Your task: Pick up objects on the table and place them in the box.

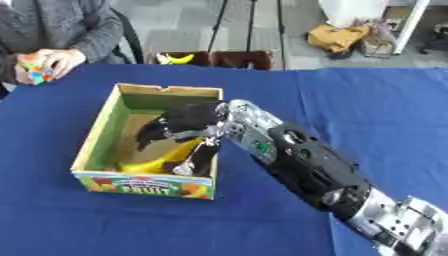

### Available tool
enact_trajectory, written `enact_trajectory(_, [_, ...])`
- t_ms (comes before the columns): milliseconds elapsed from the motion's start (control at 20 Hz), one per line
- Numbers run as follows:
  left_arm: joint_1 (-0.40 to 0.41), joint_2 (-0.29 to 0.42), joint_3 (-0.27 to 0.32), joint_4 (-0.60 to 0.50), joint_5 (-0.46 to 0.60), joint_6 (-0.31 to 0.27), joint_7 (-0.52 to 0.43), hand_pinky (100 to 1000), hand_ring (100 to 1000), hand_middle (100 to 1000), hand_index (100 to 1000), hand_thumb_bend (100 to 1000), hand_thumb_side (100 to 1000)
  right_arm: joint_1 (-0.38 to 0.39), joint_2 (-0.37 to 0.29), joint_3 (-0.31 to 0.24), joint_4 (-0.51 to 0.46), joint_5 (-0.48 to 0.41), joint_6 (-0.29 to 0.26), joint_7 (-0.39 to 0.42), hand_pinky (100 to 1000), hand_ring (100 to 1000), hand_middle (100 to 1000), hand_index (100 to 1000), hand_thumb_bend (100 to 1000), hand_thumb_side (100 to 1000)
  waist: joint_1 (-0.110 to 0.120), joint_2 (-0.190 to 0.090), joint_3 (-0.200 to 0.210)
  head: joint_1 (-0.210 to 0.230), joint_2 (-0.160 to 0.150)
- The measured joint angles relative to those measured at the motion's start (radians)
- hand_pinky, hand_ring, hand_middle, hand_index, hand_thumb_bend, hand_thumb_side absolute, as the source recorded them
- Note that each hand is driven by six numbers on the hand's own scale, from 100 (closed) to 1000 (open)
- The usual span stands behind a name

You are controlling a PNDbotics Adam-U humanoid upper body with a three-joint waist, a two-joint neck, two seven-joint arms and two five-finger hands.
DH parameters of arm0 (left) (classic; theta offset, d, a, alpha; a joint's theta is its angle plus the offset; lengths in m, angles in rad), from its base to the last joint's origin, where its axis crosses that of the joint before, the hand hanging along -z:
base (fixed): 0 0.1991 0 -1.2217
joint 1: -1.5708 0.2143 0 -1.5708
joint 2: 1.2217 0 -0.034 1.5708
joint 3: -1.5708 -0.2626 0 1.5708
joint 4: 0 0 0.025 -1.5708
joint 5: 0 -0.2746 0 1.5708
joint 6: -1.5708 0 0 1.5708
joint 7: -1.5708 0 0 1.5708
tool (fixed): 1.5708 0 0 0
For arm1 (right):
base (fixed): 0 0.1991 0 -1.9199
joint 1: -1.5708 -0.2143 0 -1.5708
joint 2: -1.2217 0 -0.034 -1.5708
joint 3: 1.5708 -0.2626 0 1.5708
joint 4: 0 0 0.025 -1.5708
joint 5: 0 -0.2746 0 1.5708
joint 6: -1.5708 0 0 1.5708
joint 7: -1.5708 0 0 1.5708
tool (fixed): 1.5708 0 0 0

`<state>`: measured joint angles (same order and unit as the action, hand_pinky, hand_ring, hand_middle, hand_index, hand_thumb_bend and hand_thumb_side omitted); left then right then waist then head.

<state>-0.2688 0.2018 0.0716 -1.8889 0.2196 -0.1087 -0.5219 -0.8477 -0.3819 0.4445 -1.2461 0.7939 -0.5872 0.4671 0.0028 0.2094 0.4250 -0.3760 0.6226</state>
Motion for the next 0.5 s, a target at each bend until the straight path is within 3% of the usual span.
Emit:
enact_trajectory(400, [0.000, 0.000, 0.000, 0.000, 0.000, 0.000, 0.000, 577, 573, 591, 752, 140, 1000, 0.000, 0.000, -0.001, -0.024, -0.004, 0.004, -0.035, 864, 864, 887, 920, 100, 379, 0.000, 0.001, -0.010, 0.001, 0.000])
enact_trajectory(500, [0.000, 0.000, 0.000, 0.000, 0.000, 0.000, 0.000, 577, 573, 591, 751, 140, 1000, 0.001, -0.001, -0.006, -0.034, -0.023, 0.014, -0.060, 834, 828, 854, 911, 100, 308, 0.000, 0.001, -0.019, 0.005, 0.000])
